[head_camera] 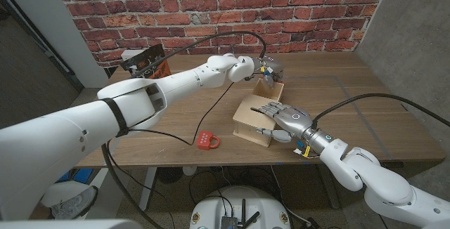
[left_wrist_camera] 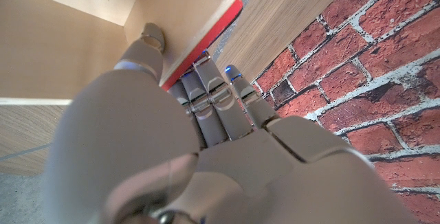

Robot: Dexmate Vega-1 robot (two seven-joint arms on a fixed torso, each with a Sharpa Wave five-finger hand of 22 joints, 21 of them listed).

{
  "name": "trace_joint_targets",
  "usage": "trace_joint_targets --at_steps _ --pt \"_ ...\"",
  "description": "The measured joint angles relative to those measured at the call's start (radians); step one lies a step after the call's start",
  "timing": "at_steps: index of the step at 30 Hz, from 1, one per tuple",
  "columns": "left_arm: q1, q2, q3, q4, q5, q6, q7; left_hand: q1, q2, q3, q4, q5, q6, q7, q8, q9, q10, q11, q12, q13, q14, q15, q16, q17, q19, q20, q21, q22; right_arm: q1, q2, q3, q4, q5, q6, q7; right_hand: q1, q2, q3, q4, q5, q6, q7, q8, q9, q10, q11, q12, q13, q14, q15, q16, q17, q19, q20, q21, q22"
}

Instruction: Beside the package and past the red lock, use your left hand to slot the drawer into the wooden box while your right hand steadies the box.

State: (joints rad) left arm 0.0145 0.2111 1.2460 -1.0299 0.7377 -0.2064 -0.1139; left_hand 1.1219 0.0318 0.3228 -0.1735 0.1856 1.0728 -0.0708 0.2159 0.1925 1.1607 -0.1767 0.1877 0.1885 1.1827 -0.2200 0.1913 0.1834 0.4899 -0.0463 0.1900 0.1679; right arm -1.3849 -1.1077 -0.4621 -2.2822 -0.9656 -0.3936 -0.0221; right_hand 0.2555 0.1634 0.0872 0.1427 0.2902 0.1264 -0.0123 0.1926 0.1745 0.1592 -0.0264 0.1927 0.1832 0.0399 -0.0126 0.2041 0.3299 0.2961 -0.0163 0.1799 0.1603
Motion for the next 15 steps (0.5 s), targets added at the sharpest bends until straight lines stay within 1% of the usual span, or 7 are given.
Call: trace_joint_targets --at_steps 15 --pt "0.012 0.007 0.006 -0.016 0.045 0.009 0.022 0.000 0.000 0.000 0.000 -0.002 -0.002 0.002 0.000 0.004 0.000 0.000 -0.002 0.000 0.001 0.000 0.000 0.001 0.000 0.000 0.000 0.000 0.000 0.003 0.001 0.001 0.007 -0.003 -0.002 0.000 0.000 0.000 0.000 0.000 0.000 0.000 0.000 0.000 0.002 0.002 0.000 0.001 0.000 0.000 0.000 0.000 0.000 0.000 0.002 0.001"
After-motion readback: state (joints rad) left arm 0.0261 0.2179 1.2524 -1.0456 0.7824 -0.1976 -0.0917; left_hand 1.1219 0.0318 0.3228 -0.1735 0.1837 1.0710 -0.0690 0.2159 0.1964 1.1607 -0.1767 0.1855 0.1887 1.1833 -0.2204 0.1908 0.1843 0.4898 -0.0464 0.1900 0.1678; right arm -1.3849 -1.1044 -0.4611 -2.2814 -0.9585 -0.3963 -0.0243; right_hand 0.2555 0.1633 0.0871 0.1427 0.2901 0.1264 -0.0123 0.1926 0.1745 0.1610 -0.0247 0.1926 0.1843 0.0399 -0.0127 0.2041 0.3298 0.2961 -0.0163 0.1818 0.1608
